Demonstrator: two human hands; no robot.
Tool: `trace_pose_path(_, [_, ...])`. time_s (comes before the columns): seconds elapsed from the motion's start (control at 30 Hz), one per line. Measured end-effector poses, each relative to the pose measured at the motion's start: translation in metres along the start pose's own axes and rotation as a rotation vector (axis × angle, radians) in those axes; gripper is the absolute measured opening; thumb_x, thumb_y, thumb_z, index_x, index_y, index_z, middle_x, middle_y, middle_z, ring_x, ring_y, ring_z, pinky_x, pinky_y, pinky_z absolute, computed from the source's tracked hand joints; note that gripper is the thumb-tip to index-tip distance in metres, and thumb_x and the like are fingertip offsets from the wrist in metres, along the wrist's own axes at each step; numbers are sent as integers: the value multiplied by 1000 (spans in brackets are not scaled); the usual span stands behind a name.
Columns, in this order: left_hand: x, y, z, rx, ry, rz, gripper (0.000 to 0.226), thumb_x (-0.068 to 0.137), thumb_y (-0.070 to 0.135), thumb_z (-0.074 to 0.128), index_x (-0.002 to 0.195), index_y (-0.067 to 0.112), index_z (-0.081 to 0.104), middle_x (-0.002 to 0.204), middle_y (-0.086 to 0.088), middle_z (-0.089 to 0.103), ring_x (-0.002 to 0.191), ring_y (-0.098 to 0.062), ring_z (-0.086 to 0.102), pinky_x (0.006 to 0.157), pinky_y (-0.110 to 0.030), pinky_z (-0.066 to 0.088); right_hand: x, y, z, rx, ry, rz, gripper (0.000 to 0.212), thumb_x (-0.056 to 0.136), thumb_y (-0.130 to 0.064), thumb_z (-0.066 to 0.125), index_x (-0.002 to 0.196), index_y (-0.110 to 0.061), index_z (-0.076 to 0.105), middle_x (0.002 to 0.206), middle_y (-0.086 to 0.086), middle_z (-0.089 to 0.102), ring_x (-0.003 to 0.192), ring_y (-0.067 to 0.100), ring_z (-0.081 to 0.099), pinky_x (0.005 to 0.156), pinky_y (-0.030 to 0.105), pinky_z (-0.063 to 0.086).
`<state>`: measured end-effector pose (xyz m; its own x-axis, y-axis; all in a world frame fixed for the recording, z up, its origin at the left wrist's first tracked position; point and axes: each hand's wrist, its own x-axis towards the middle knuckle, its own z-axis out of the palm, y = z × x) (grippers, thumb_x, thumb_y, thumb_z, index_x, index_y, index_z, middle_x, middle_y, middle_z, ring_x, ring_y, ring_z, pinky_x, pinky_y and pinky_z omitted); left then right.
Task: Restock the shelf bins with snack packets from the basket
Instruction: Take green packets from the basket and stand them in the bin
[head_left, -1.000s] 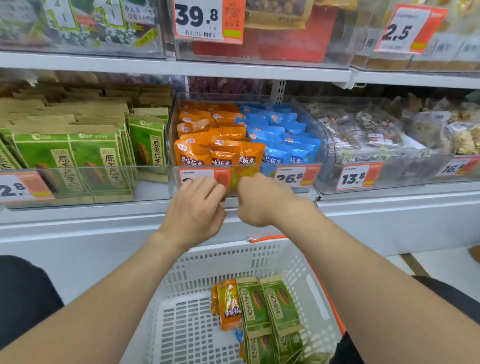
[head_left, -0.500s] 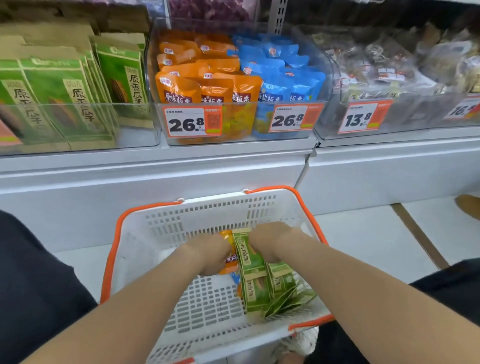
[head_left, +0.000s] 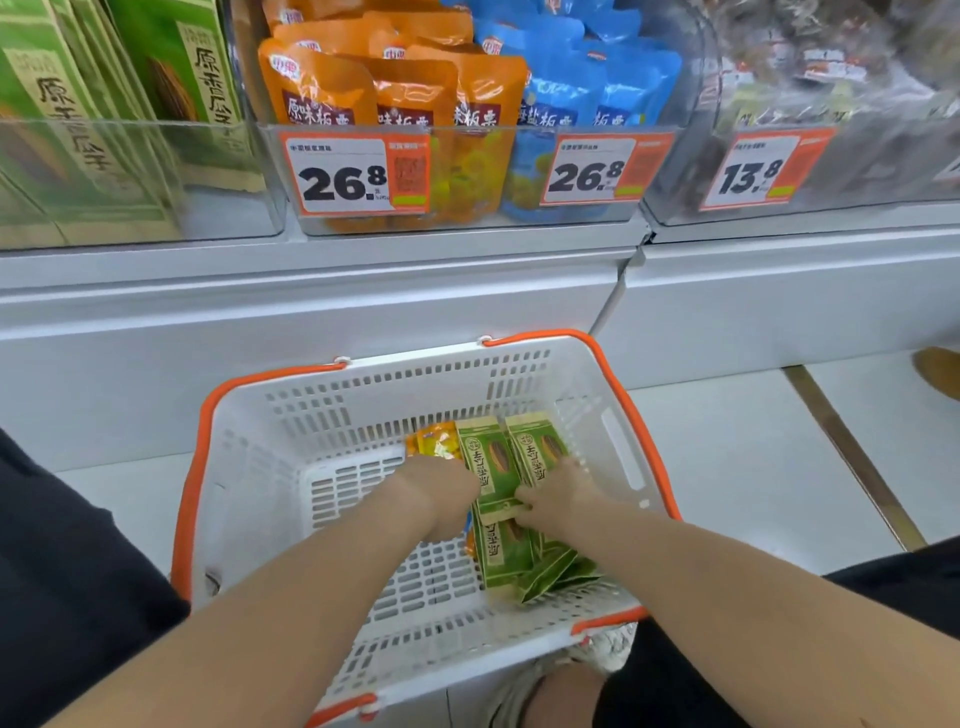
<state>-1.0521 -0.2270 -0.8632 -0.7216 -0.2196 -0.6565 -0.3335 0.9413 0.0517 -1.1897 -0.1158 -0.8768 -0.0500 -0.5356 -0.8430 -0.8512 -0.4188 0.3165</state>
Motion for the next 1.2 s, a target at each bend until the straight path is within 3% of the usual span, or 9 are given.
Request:
trace_pose_path(0.1, [2, -2, -2, -35, -2, 16, 23, 97, 8, 46, 103, 11, 68, 92, -5, 66, 75, -25, 60, 59, -35, 47, 1, 5, -8, 56, 71, 36, 64, 98, -26, 69, 154, -25, 39, 144, 15, 38, 107, 37, 61, 88, 50, 53])
trace_pose_path(0.2, [2, -6, -3, -48, 19, 38, 18, 100, 13, 46, 98, 12, 64, 84, -2, 59, 75, -25, 58, 62, -36, 49, 0, 15, -10, 188, 67, 105, 50, 96, -13, 70, 143, -7, 54, 136, 15, 44, 105, 33, 63, 82, 45, 54])
trace_pose_path(0.33, [5, -15, -5, -135, 50, 18, 20, 103, 22, 47, 100, 15, 65, 91, -3, 64, 83, -25, 62, 72, -41, 57, -7, 29, -19, 432, 175, 120, 32, 95, 1, 64, 126, -6, 60, 120, 11, 57, 105, 30, 65, 81, 36, 51])
trace_pose_path(0.5, [0, -23, -14, -322, 140, -11, 16, 98, 27, 58, 109, 17, 65, 105, -4, 68, 95, -27, 64, 83, -42, 58, -9, 33, -47, 700, 334, 146, 22, 82, -8, 76, 74, -14, 56, 97, 7, 57, 76, 20, 60, 63, 28, 51])
trace_pose_path(0.67, [-20, -40, -18, -624, 210, -59, 66, 77, 33, 92, 133, 22, 58, 123, 5, 65, 99, -16, 63, 84, -30, 53, -21, 38, -77, 887, 511, 145, 15, 82, -15, 80, 95, -7, 77, 95, 8, 66, 86, 25, 64, 79, 38, 61])
trace_pose_path(0.8, [-41, -58, -13, -868, 365, -101, 48, 71, 36, 96, 112, 27, 72, 111, 12, 71, 96, -11, 68, 87, -33, 58, -33, 41, -98, 1164, 703, 198, 19, 93, -28, 75, 83, -12, 79, 78, 1, 71, 67, 20, 68, 67, 37, 61])
trace_pose_path(0.93, [-65, -75, -16, -1116, 575, -80, 21, 81, 30, 90, 99, 31, 79, 95, 11, 79, 93, -8, 72, 90, -39, 59, -48, 36, -116, 1298, 988, 292, 29, 100, -37, 65, 78, -19, 63, 72, -2, 64, 67, 17, 62, 58, 34, 46])
trace_pose_path(1.07, [-96, -83, -35, -1395, 719, -82, 30, 95, 49, 72, 112, 24, 76, 105, 4, 79, 102, -14, 74, 96, -43, 58, -67, 31, -144, 1461, 1275, 320, 26, 104, -39, 59, 84, -23, 59, 72, -7, 63, 68, 9, 59, 55, 29, 36])
trace_pose_path(1.2, [-119, -75, -59, -1460, 925, -75, 38, 105, 55, 48, 114, 22, 66, 101, 0, 78, 94, -13, 74, 84, -36, 60, -90, 33, -174, 1482, 1491, 310, 23, 105, -42, 56, 90, -25, 57, 72, -10, 63, 69, 6, 59, 57, 33, 38])
